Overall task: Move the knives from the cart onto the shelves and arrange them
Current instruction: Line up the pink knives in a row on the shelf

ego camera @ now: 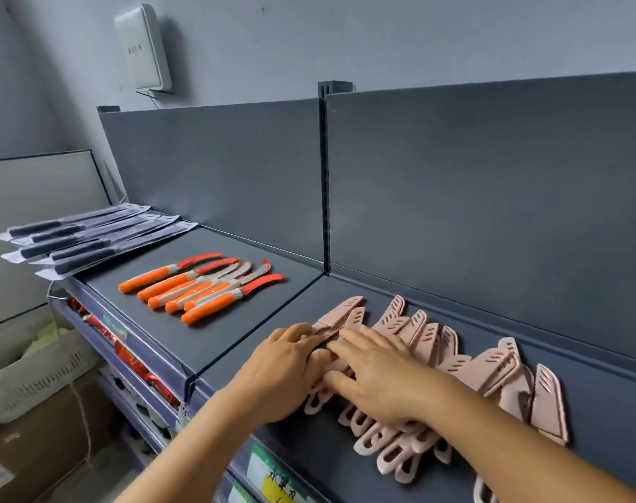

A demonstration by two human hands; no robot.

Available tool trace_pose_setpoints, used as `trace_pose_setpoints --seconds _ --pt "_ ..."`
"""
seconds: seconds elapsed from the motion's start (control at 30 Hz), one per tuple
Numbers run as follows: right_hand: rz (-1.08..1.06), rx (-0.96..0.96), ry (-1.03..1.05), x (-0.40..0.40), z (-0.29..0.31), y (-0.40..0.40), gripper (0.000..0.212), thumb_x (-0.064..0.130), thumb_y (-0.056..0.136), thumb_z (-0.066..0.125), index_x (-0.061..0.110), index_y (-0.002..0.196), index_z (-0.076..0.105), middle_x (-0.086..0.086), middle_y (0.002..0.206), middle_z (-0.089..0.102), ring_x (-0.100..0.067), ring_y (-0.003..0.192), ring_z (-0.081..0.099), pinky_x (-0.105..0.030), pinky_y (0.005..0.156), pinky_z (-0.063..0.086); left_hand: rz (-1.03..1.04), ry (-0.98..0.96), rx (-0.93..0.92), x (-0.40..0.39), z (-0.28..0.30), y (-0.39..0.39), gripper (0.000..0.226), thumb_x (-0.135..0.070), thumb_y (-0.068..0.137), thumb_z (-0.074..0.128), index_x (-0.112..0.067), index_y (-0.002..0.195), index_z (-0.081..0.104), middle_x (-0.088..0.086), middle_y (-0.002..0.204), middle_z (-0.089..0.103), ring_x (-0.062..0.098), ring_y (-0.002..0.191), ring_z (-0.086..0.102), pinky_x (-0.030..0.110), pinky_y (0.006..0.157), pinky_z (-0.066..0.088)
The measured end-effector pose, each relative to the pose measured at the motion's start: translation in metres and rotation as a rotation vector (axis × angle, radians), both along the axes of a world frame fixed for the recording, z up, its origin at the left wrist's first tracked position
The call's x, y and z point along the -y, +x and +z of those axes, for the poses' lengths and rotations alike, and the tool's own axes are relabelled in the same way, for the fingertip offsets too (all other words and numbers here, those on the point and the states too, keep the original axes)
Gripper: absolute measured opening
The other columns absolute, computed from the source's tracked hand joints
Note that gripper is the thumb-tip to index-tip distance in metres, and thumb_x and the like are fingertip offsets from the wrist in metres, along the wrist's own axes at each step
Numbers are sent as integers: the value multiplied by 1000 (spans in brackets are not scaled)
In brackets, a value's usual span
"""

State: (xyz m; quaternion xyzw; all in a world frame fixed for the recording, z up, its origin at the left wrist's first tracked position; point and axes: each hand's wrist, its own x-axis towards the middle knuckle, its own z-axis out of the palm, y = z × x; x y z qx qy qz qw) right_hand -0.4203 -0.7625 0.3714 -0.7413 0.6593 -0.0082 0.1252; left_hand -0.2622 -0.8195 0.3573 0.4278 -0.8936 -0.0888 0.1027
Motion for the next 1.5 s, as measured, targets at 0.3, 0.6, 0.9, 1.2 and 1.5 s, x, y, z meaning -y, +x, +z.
trace_pose_setpoints --seconds 0.3,0.6,0.9,1.2,1.5 --pt "-232 34 -65 2 8 0 38 54 91 42 29 120 47 11 128 41 -12 124 39 -33 108 29 -442 23 41 34 0 -4 42 -34 101 31 -33 142 33 -10 145 26 14 126 26 27 107 32" --pt "-539 97 -20 -12 11 2 26 29 89 45 36 113 53 22 126 46 -7 120 42 -29 107 32 -535 71 90 58 8 -1 31 -41 97 39 -18 115 51 -5 127 37 20 108 49 35 89 47" --pt "-673 21 -184 7 12 73 43 38 94 45 29 135 44 13 142 36 -13 130 32 -30 109 30 -389 -85 64 70 7 4 21 -18 97 38 -15 112 53 3 109 48 23 94 55 30 68 40" --pt "-807 21 -156 38 -8 95 30 26 99 38 17 127 47 4 139 35 -21 127 30 -32 101 35 -355 -45 22 87 5 11 18 -16 95 39 -19 103 55 -1 87 36 23 68 44 30 60 38" --pt "-968 -27 -153 53 -8 85 34 18 97 40 14 129 49 -3 137 39 -25 125 38 -35 102 39 -755 -71 190 130 4 20 52 -36 101 31 -23 150 21 -9 159 7 13 146 8 32 116 18"
